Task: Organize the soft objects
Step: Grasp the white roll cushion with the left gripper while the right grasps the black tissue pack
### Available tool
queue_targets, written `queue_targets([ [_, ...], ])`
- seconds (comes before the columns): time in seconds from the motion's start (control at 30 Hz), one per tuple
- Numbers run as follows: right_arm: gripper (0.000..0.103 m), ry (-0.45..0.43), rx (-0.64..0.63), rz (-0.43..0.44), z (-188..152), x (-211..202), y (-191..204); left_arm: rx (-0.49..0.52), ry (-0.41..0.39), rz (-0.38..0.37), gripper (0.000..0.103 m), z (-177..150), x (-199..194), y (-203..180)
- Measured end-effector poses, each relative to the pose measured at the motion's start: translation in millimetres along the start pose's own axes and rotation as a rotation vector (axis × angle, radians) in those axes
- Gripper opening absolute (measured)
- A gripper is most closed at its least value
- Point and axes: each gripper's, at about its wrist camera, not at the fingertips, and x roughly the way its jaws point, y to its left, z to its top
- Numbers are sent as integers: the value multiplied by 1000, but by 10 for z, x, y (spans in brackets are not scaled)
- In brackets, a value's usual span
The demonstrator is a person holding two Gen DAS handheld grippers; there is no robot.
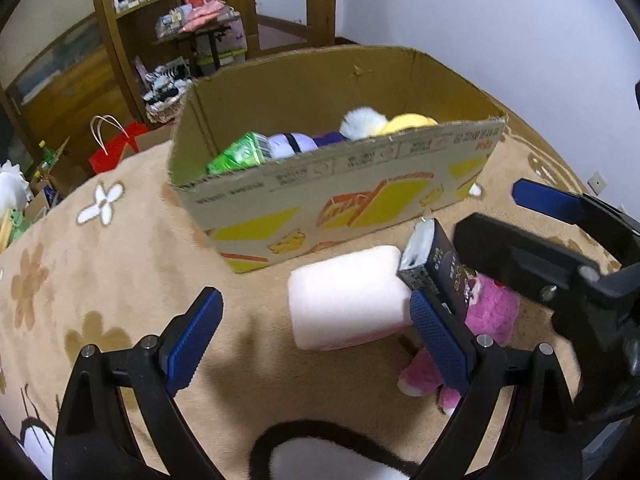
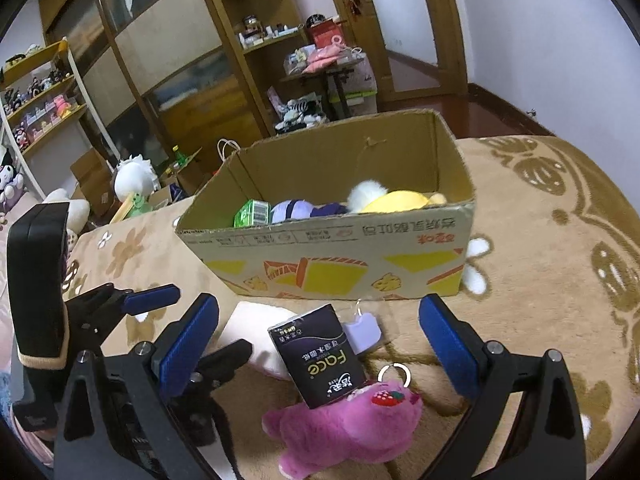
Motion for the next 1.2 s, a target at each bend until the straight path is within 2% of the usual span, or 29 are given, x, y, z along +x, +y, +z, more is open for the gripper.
queue_targets([
  [0.1, 101, 31, -7, 5, -9, 85, 8, 5, 16, -21, 94, -19, 65, -36],
  [0.17, 90, 74, -9, 7, -24, 171, 13, 11, 24, -27, 94, -33, 100, -68],
  [0.27, 82, 136, -8, 11, -67, 303, 7, 7, 41, -44, 94, -37, 169, -86],
  [0.33, 80, 164, -5, 18, -98, 380, -3, -2, 57, -52, 94, -42, 226, -81],
  [0.4, 74, 180, 6, 18, -119, 435, -19, -10, 67, -57, 94, -46, 267, -81],
  [0.47, 59, 203, 17, 18, -133, 504, -40, -20, 76, -68, 94, -43, 308, -73],
  [0.77, 58, 179, 66, 15, -104, 479, -153, -79, 107, -105, 93, -13, 466, -26],
  [1.07, 58, 134, 89, 10, -42, 329, -214, -87, 106, -105, 57, -67, 468, -24],
  [1.2, 58, 107, 83, 5, -38, 199, -234, -78, 98, -97, 46, -93, 401, -25],
])
